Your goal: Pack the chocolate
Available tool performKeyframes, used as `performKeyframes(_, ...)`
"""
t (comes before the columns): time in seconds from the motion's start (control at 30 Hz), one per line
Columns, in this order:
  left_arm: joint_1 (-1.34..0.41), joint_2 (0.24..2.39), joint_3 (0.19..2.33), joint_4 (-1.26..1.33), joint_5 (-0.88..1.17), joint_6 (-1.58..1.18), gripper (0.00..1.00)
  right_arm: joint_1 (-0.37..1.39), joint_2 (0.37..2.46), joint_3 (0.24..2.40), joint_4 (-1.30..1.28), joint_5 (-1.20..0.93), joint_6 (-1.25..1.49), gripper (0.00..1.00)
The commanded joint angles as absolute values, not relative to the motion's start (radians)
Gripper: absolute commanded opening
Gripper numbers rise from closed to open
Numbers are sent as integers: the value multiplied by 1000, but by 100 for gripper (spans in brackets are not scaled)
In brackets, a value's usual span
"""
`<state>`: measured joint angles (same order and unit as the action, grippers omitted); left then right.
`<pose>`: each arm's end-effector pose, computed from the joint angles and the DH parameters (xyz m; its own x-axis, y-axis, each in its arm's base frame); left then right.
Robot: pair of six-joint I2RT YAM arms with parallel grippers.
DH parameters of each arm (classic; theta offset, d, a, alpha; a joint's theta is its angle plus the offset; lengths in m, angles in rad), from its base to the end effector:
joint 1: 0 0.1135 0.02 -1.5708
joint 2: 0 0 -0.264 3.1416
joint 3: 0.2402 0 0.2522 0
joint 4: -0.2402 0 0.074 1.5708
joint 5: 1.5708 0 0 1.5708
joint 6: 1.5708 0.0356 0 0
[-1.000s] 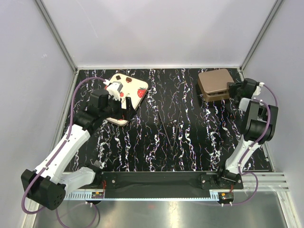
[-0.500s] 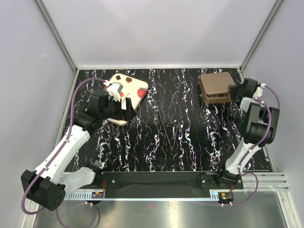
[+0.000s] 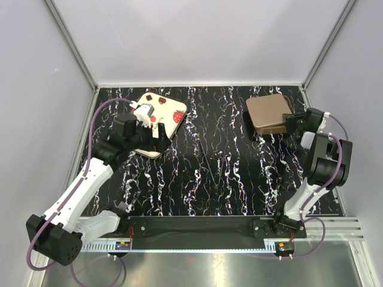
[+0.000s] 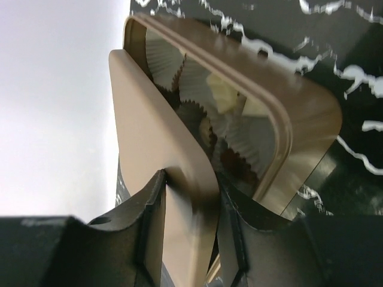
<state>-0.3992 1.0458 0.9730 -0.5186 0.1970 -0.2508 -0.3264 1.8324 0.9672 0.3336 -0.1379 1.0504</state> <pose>0.2062 -0.0946 0.3232 -0.6294 0.0014 -0.7771 0.3868 0.8679 -0.3117 0.3681 -0.1194 0.1656 -0.0606 0.9278 -0.3681 0.5187 0.3444 0.7825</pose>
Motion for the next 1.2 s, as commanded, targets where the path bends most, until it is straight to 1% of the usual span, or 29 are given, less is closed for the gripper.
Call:
performKeyframes(0.0, -399, 1015, 1019, -486, 156, -236, 99, -322, 1786, 902, 245, -189, 973, 34)
performKeyframes(0.13, -399, 1035, 1069, -511, 138, -253, 99, -321, 1758, 848, 274, -218, 997, 34)
performKeyframes(0.27, -399, 1039, 1106, -517, 140, -284, 99, -313, 1747, 793, 308, -256, 1009, 32)
performKeyframes(0.5, -399, 1051, 1131, -500, 141, -330, 99, -233, 1729, 716, 406, -302, 1057, 30)
performKeyframes(0.63, -400, 1065, 1146, -506, 152, -344, 99, -219, 1709, 684, 472, -333, 1083, 30)
performKeyframes(0.83, -399, 1068, 1154, -512, 138, -344, 99, -200, 1689, 696, 477, -350, 1104, 25)
performKeyframes(1.17, -400, 1071, 1144, -509, 138, -345, 99, -120, 1716, 713, 494, -344, 1137, 24)
